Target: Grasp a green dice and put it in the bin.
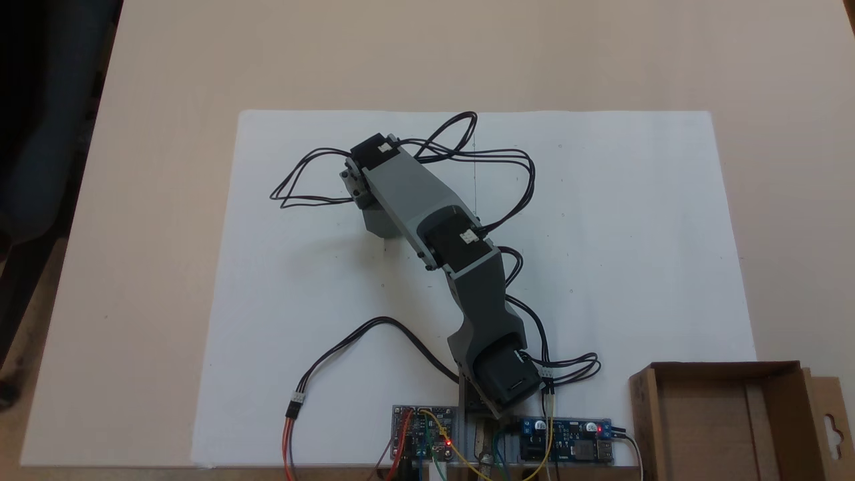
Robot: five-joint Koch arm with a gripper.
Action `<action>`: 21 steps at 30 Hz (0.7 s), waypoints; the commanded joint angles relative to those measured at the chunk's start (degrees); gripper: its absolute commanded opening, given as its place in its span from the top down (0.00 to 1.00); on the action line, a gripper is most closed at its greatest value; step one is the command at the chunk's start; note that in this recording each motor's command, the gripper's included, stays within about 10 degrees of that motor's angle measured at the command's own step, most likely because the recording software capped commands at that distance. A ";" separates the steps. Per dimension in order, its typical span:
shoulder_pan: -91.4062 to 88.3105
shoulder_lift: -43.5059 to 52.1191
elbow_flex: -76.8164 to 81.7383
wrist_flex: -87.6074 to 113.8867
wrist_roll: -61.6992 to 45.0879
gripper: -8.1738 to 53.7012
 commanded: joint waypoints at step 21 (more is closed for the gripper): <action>-0.70 1.05 0.97 0.79 2.64 0.68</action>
